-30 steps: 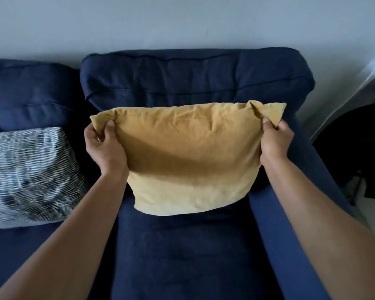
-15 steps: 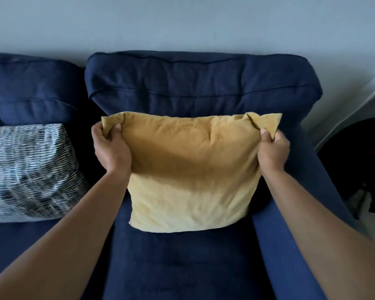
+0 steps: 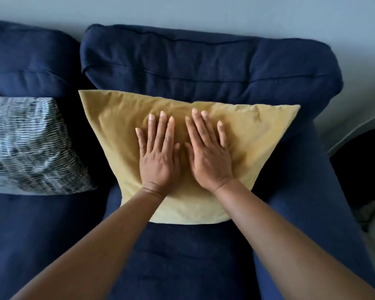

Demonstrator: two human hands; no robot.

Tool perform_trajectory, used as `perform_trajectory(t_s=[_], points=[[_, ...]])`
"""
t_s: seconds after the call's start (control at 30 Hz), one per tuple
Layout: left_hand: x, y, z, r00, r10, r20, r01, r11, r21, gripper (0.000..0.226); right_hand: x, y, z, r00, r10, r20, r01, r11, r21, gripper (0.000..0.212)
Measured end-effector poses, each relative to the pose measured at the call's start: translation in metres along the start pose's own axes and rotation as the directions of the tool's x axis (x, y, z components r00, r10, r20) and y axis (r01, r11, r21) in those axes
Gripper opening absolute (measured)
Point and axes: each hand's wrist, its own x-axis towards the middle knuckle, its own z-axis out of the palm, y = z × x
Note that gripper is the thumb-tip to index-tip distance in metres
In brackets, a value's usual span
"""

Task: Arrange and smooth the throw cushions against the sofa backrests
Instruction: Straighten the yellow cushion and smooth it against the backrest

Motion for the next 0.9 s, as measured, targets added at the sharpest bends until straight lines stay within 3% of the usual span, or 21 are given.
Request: perform_trajectory(t_s=[0.1,0.2,0.4,0.47,0.5,0.57,0.63,0.7,0.8,0.9], points=[[0.003,-0.041,0.016,0.988,0.039,0.146,-0.065,0.982,0.175,0.063,-0.006,0.036,0.023,0.997,-0.014,0.080,0.024,0.992,-0.123,0.056],[0.019,-0.074,0.028,0.977,0.078,0.200,-0.135,0.946,0.294,0.067,-0.006,0.087,0.031,0.992,0.072,0.107,-0.043,0.966,-0.255,0.058],[0.033,-0.072,0.019,0.974,-0.173,0.146,0.123,0.945,0.302,0.065,-0.009,0.124,0.014,0.879,0.442,0.181,-0.407,0.891,-0.199,0.057],[0.022,-0.052,0.006,0.967,-0.242,0.081,0.220,0.951,0.217,0.064,-0.010,0.101,0.001,0.874,0.476,0.099,-0.463,0.877,-0.131,0.059],[0.014,-0.041,0.000,0.967,-0.251,0.032,0.244,0.958,0.153,0.064,-0.014,0.084,-0.004,0.895,0.446,0.019,-0.443,0.893,-0.084,0.060],[-0.010,-0.020,-0.006,0.976,-0.209,-0.067,0.212,0.976,0.042,0.062,-0.033,0.039,-0.007,0.965,0.237,-0.113,-0.241,0.970,-0.017,0.061],[-0.041,-0.004,-0.002,0.984,-0.151,-0.090,0.149,0.988,-0.027,0.061,-0.064,-0.002,0.008,0.997,-0.033,-0.074,0.034,0.999,0.004,0.061],[-0.069,-0.002,0.008,0.995,-0.092,-0.037,0.091,0.995,-0.033,0.062,-0.086,-0.014,0.028,0.986,-0.169,0.004,0.169,0.985,-0.027,0.060],[-0.094,-0.040,0.026,0.991,0.033,0.130,-0.049,0.991,0.124,0.066,-0.094,0.019,0.056,0.994,-0.108,0.018,0.109,0.981,-0.163,0.061],[-0.088,-0.092,0.037,0.976,0.028,0.214,-0.088,0.957,0.277,0.075,-0.098,0.070,0.071,1.000,0.029,0.012,-0.025,0.966,-0.258,0.064]])
